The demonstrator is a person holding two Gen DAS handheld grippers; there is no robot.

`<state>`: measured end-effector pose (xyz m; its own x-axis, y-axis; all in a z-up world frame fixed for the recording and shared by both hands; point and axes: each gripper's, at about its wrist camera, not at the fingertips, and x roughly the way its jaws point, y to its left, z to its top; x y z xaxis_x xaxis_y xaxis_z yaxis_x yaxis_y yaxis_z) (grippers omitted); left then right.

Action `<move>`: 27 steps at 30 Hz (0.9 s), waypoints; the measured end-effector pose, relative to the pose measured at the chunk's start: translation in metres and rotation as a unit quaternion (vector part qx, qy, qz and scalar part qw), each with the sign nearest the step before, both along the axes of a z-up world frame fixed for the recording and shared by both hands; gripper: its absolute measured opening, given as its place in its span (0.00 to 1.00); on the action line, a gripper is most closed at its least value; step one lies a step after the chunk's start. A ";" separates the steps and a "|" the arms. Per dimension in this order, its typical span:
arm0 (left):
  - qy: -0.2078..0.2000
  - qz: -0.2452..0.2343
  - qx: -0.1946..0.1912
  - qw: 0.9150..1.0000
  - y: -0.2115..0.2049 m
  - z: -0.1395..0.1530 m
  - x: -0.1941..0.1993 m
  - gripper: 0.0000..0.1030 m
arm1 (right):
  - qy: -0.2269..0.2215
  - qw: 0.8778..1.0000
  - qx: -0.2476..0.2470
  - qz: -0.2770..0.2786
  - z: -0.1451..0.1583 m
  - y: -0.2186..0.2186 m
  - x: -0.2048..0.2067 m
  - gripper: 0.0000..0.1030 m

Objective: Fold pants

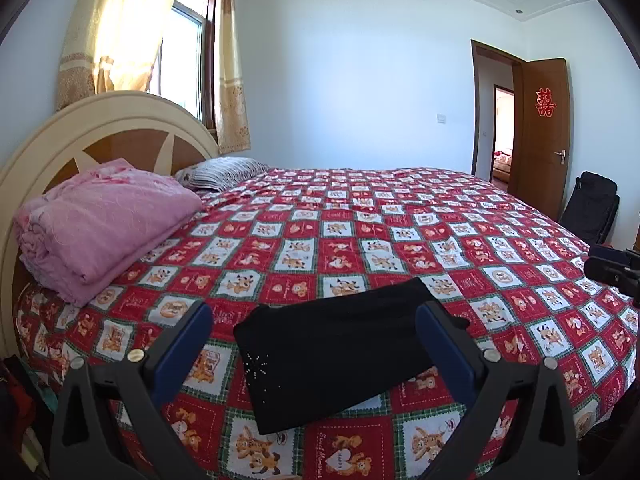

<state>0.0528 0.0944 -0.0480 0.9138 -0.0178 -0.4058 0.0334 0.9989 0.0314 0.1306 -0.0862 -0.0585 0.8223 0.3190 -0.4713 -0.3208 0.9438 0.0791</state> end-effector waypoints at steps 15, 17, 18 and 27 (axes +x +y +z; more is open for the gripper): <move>-0.006 0.020 0.008 1.000 0.001 0.002 0.001 1.00 | -0.004 1.000 -0.005 0.004 -0.001 0.003 -0.003 0.66; -0.001 0.021 0.008 1.000 0.002 0.000 0.002 1.00 | -0.003 1.000 -0.005 0.003 -0.001 0.003 -0.003 0.66; 0.000 0.023 0.007 1.000 0.002 -0.001 0.002 1.00 | -0.002 1.000 -0.006 0.004 -0.001 0.004 -0.003 0.66; 0.001 0.038 0.014 0.999 0.007 -0.006 0.005 1.00 | 0.006 1.000 -0.011 0.011 -0.009 0.007 0.000 0.66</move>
<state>0.0573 0.1015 -0.0542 0.9115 0.0628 -0.4064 -0.0423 0.9973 0.0593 0.1302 -0.0796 -0.0671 0.8097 0.3260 -0.4879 -0.3405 0.9382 0.0619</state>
